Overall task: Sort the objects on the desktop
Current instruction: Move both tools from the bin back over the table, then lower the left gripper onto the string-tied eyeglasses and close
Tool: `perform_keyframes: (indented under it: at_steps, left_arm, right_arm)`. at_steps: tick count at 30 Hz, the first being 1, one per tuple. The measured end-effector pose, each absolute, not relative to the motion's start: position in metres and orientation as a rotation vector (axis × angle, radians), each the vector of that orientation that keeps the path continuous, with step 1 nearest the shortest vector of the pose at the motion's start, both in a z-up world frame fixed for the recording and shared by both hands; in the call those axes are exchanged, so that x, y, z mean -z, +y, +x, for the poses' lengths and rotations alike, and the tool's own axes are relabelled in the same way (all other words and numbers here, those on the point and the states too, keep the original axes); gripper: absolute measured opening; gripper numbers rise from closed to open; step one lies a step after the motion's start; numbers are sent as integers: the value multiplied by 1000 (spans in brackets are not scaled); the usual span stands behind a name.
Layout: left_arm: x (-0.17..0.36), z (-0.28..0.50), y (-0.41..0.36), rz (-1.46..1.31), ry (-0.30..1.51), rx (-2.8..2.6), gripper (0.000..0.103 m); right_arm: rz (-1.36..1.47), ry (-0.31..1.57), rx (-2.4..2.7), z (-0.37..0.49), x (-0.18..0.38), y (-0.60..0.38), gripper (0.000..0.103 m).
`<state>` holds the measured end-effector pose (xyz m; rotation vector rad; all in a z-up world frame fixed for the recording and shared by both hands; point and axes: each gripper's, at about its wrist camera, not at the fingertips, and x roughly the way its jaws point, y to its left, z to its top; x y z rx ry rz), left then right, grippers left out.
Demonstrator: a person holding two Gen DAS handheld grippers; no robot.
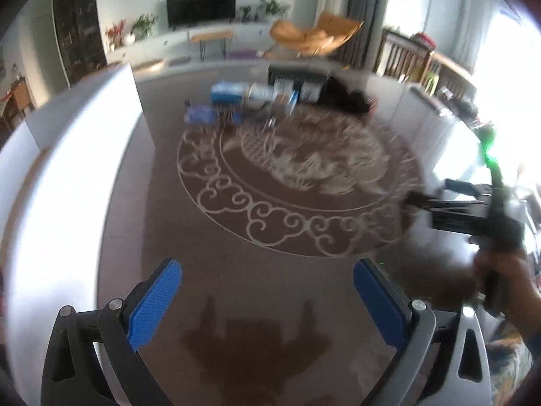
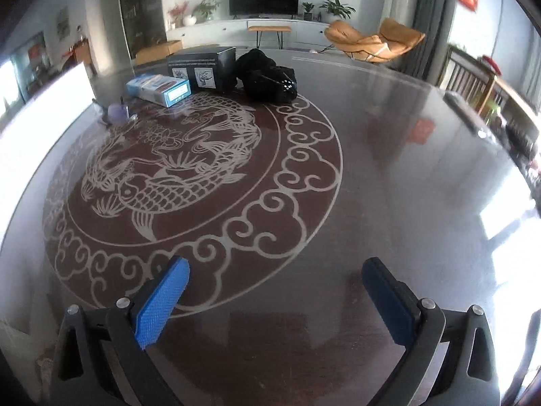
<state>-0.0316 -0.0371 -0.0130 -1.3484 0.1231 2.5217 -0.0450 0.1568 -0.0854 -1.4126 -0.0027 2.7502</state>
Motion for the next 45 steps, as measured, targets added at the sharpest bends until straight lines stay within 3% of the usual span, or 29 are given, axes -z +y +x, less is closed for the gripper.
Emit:
perform_keyframes:
  at_steps: [11,21,26,34,45]
  left_arm:
    - [33,-113,-33,-1487,82,-2565,103]
    - [8,-221,-49,-1539,-228,-2637,103]
    - [14,-264,-27,-1608,-295,-2645,103]
    - [39,-263,-38,-1730,-339,-2807,103]
    - [62,-257,-42,-1676,-174,-2871,103]
  right_arm:
    - [-1401,26,-2735,-36,83,163,103]
    - [-1401,27,-2735,-35,83,163,103]
    - [-1401,27,-2735,-36,83,163,103]
    - [-1400,27,-2734,-36,83,163,103]
    - [-1400,27,-2734,-36,83,163,103]
